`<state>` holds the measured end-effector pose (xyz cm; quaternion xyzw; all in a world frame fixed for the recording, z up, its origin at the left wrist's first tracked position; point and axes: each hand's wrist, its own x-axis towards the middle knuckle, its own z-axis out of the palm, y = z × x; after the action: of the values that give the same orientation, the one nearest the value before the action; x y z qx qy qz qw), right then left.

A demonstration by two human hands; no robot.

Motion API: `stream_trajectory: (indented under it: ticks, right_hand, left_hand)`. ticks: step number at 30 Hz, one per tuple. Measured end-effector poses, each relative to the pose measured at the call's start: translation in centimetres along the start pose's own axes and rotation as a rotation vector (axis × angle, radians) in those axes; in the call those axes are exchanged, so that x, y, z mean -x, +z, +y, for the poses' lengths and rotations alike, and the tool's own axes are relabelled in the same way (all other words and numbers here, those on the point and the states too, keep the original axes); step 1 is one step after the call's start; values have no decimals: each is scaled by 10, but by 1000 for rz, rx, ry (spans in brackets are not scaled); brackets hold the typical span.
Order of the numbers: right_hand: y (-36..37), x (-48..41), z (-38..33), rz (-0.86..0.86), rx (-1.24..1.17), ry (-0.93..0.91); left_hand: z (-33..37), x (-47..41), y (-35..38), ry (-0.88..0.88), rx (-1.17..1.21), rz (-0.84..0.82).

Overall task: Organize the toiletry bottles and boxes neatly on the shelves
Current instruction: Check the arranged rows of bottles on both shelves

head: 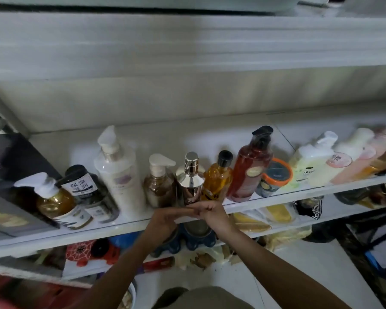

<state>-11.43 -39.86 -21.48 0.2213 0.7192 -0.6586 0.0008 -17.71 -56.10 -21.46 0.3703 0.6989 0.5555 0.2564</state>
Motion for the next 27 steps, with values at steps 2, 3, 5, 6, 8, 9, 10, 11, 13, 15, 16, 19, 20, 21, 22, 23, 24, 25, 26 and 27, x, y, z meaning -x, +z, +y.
stream_trajectory:
  ticks: [2, 3, 5, 6, 8, 9, 10, 11, 13, 15, 16, 19, 20, 21, 22, 23, 24, 25, 26, 27]
  right_hand:
    - [0, 0, 1, -7, -4, -13]
    - [-1, 1, 2, -10, -2, -16]
    - [-3, 2, 1, -17, 6, -15]
    - [-5, 3, -1, -27, 14, -15]
    - [-14, 5, -1, -52, 31, -33]
    - [-20, 6, -2, -53, 42, -46]
    - [-26, 8, -2, -44, 58, -51]
    - [-32, 10, -4, -34, 67, -50]
    - [-42, 12, -8, -31, 67, -40]
    - [-48, 12, -11, -48, 85, -48]
    - [-49, 11, -11, -53, 101, -47]
    - [-49, 8, -5, -54, 134, -41]
    - [-49, 7, -3, -48, 141, -45]
    - [-49, 6, -2, -42, 142, -50]
    - [-49, 5, -2, -33, 137, -52]
    - [-48, 5, -2, -28, 125, -58]
    - [-48, 5, -2, -25, 120, -69]
    - [-48, 5, -2, -25, 120, -79]
    - [-48, 4, -1, -22, 130, -86]
    - [-47, 2, -1, -20, 135, -92]
  left_hand:
    - [1, 0, 1, 6, -7, 2]
    - [-1, 0, 2, 2, -15, 0]
    - [-4, 1, 3, -23, -3, -11]
    - [-3, 1, 3, -34, 16, -31]
    - [-3, -2, 6, -39, 75, -84]
    - [-1, -5, 7, -44, 97, -116]
    - [2, -8, 9, -53, 117, -140]
    - [4, -13, 11, -57, 135, -159]
    - [8, -23, 14, -36, 148, -186]
    - [9, -30, 16, -30, 142, -205]
    - [8, -32, 16, -32, 145, -208]
    - [0, -33, 15, -45, 148, -209]
    - [-2, -34, 15, -36, 143, -212]
    - [-5, -34, 14, -20, 144, -214]
    - [-6, -35, 14, -15, 143, -218]
    - [-7, -35, 14, -15, 155, -223]
    - [-7, -36, 13, -14, 171, -226]
    - [-7, -36, 14, -16, 180, -222]
    - [-8, -36, 15, -15, 192, -222]
    - [-8, -37, 15, -19, 208, -216]
